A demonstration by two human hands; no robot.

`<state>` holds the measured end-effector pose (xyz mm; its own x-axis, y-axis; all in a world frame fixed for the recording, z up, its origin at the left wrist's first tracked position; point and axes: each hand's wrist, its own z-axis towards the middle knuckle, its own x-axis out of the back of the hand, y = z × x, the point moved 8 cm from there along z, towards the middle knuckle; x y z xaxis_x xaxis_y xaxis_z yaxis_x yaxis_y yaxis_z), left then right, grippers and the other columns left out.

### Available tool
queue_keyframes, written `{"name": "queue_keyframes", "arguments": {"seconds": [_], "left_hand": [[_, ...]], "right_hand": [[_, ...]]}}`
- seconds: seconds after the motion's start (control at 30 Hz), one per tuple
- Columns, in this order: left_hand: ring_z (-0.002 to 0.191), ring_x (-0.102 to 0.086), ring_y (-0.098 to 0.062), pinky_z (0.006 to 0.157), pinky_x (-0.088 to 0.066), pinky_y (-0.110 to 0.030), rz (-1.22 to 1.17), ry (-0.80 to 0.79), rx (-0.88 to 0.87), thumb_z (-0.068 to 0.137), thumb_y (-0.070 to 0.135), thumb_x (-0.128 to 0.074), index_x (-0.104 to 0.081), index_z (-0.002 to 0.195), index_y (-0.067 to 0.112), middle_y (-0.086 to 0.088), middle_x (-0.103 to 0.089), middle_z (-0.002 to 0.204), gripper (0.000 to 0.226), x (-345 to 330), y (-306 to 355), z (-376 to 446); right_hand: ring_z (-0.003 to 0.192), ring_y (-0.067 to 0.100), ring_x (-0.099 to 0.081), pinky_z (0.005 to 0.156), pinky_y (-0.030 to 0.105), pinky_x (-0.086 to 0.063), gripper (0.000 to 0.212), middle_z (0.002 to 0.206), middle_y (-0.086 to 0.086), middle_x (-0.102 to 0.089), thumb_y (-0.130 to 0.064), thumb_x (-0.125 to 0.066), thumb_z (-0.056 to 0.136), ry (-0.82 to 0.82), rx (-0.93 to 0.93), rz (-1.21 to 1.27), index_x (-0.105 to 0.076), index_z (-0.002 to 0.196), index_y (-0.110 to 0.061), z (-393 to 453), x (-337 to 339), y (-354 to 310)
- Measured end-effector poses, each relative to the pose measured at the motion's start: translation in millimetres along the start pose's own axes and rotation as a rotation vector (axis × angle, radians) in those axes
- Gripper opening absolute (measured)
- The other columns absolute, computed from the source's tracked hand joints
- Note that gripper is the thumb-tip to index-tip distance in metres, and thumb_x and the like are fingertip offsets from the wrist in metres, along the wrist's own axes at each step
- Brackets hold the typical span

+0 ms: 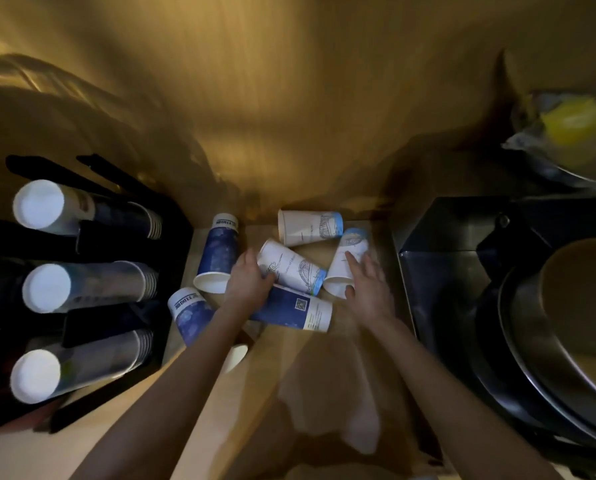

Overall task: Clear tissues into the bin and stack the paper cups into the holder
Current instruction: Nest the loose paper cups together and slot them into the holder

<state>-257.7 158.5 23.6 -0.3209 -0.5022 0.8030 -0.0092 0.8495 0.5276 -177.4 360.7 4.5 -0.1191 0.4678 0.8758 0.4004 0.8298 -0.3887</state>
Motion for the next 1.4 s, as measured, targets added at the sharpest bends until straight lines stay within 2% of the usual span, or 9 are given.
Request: {"name": "queue_keyframes", "arguments": {"seconds": [0.17,0.37,0.53,0.77,0.9,1.0,1.13,1.23,1.4], "left_hand": [[0.112,-0.054,-0.037,0.094,-0.041,-0.041,-0.093,0.035,0.056,0.086,0.013,-0.055,-0.044,0.123,0.002,-0.023,-0.058,0.122,0.041,-1.2,-4.2,16.1],[0.104,-0.060,-0.033,0.086,-0.045,-0.034,-0.201,0.151,0.062,0.085,0.011,-0.058,-0.053,0.119,0.003,-0.020,-0.065,0.114,0.036,14.9,-9.7,15.6],[0.086,-0.058,-0.018,0.076,-0.039,-0.025,-0.264,0.229,-0.001,0.084,0.011,-0.060,-0.062,0.107,0.005,-0.016,-0.069,0.103,0.024,41.4,-1.8,6.1],[0.086,-0.066,-0.028,0.077,-0.040,-0.020,-0.216,0.438,-0.272,0.083,0.005,-0.060,-0.068,0.099,0.004,-0.018,-0.071,0.096,0.018,97.6,37.6,-33.3],[0.082,-0.062,-0.018,0.074,-0.041,-0.015,-0.197,0.539,-0.529,0.082,0.006,-0.061,-0.069,0.094,0.004,-0.015,-0.069,0.091,0.016,122.0,74.2,-69.0],[0.085,-0.058,-0.014,0.077,-0.047,-0.023,-0.176,0.484,-0.672,0.084,0.013,-0.057,-0.070,0.096,0.007,-0.010,-0.067,0.091,0.018,113.8,99.3,-89.1],[0.086,-0.058,-0.014,0.077,-0.045,-0.020,-0.096,0.367,-0.774,0.083,0.020,-0.052,-0.069,0.097,0.011,-0.009,-0.067,0.090,0.024,85.9,117.9,-93.2],[0.087,-0.055,-0.011,0.077,-0.045,-0.022,-0.067,0.257,-0.765,0.082,0.019,-0.054,-0.070,0.096,0.012,-0.009,-0.066,0.088,0.022,62.1,117.9,-82.8],[0.086,-0.066,-0.028,0.070,-0.058,-0.031,0.064,0.053,-0.752,0.077,0.020,-0.052,-0.072,0.086,0.008,-0.013,-0.067,0.089,0.025,13.5,110.5,-67.6]], "right_hand": [[0.129,0.032,-0.040,0.100,0.040,-0.041,0.052,0.152,0.011,-0.029,-0.017,-0.044,0.093,0.033,0.013,-0.111,-0.029,0.141,-0.027,6.8,4.7,2.2],[0.113,0.033,-0.052,0.083,0.039,-0.048,0.041,0.133,0.013,-0.052,-0.022,-0.038,0.095,0.183,0.023,-0.124,-0.039,0.136,-0.023,6.9,37.0,-4.0],[0.093,0.036,-0.064,0.076,0.046,-0.055,0.029,0.105,0.020,-0.067,-0.023,-0.035,0.097,0.350,-0.029,0.007,-0.055,0.112,-0.008,-6.0,64.5,-1.1],[0.096,0.037,-0.061,0.074,0.031,-0.046,0.028,0.107,0.025,-0.066,-0.014,-0.042,0.093,0.306,-0.186,0.423,-0.059,0.110,0.000,-20.8,52.5,19.9],[0.094,0.038,-0.062,0.082,0.048,-0.053,0.029,0.106,0.025,-0.066,-0.022,-0.041,0.094,0.207,-0.189,0.524,-0.058,0.109,-0.004,-24.4,28.8,18.5],[0.088,0.035,-0.065,0.079,0.044,-0.055,0.029,0.096,0.019,-0.066,-0.026,-0.041,0.096,0.152,-0.198,0.643,-0.059,0.109,-0.007,-24.4,22.5,12.8],[0.072,0.026,-0.061,0.070,0.036,-0.050,0.028,0.081,0.015,-0.066,-0.030,-0.036,0.097,0.089,-0.180,0.745,-0.060,0.093,-0.015,-21.4,16.8,8.4],[0.079,0.027,-0.063,0.075,0.038,-0.051,0.028,0.087,0.011,-0.066,-0.030,-0.034,0.098,0.099,-0.166,0.808,-0.061,0.095,-0.020,-17.1,13.5,9.1],[0.086,0.025,-0.061,0.078,0.039,-0.050,0.027,0.090,0.007,-0.063,-0.023,-0.035,0.097,0.100,-0.177,0.900,-0.061,0.092,-0.021,-9.7,9.4,7.5]]}}
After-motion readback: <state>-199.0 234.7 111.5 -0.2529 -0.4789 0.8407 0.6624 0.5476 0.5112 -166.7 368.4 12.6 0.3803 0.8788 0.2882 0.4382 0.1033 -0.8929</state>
